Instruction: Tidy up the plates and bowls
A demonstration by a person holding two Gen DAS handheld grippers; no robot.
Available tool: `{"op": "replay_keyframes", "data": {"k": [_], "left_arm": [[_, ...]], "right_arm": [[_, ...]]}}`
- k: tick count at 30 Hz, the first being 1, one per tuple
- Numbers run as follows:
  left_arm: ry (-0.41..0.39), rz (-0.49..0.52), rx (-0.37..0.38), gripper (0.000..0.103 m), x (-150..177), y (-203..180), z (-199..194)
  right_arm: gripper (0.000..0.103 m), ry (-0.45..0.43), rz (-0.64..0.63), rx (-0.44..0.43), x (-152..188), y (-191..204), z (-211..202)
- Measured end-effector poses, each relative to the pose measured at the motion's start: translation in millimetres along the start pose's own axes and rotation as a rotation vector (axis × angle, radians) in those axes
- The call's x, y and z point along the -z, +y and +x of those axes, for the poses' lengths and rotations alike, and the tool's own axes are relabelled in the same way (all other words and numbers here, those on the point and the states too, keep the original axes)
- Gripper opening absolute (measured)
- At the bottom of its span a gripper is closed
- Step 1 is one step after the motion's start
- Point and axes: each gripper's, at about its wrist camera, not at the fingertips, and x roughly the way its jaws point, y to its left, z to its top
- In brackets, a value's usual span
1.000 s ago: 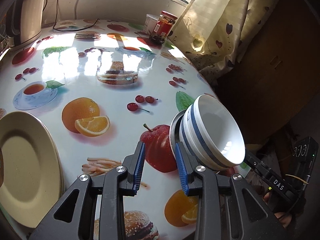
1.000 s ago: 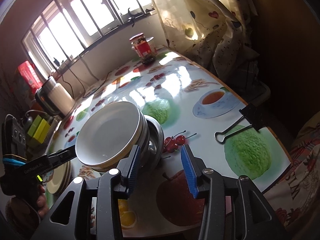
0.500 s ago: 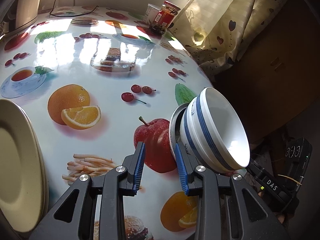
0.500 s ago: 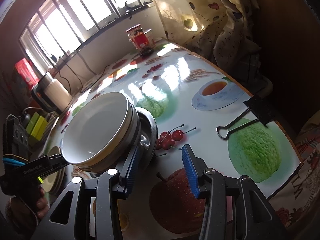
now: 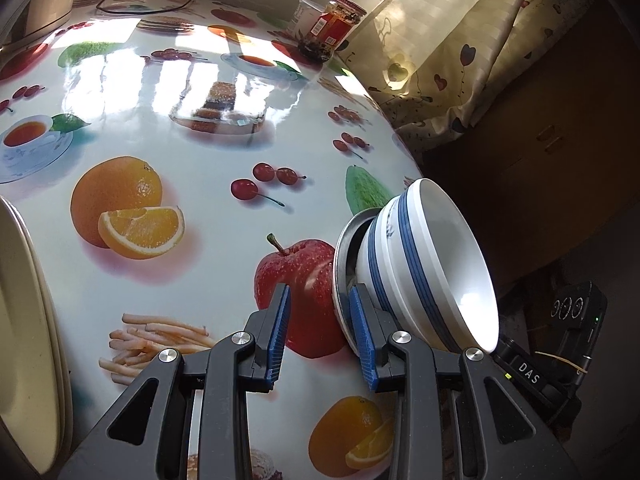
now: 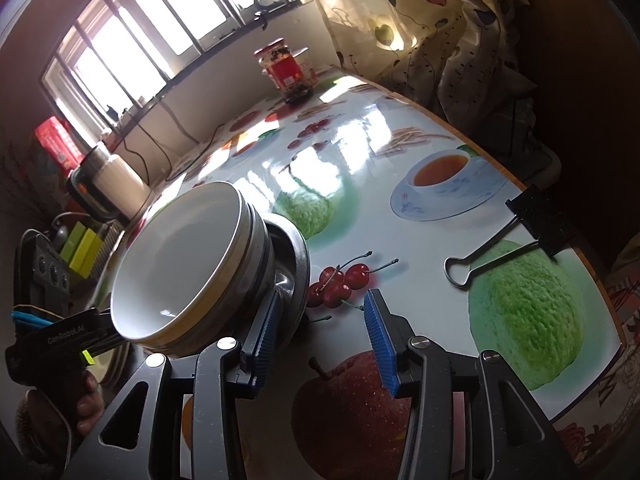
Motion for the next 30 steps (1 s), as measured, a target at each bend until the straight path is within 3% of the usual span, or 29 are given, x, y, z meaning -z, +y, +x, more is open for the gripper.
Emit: {"op": "replay_keyframes", "data": {"k": [3,10,20,30], "left_arm": [[-0.003,0.003,0.005,0.032,0,0,1],[-0.008,-0.019,0.037,0.032,-2,4,3],[-0.013,-0.048,0.076,0.031,-1,10,4],[-0.017,-0.036,0.107,0.016,-1,7,3]], "right_arm": [[0.043,-0.001,0.011,-0.022,-1,-4,1],[0.027,-0.002,0.012,-0.062,-5,-4,3],[0.015,-0.005,0.025,-0.13,-6,-5,5],[0.015,-0.01,0.03,-0.156,-6,-7,6]]}}
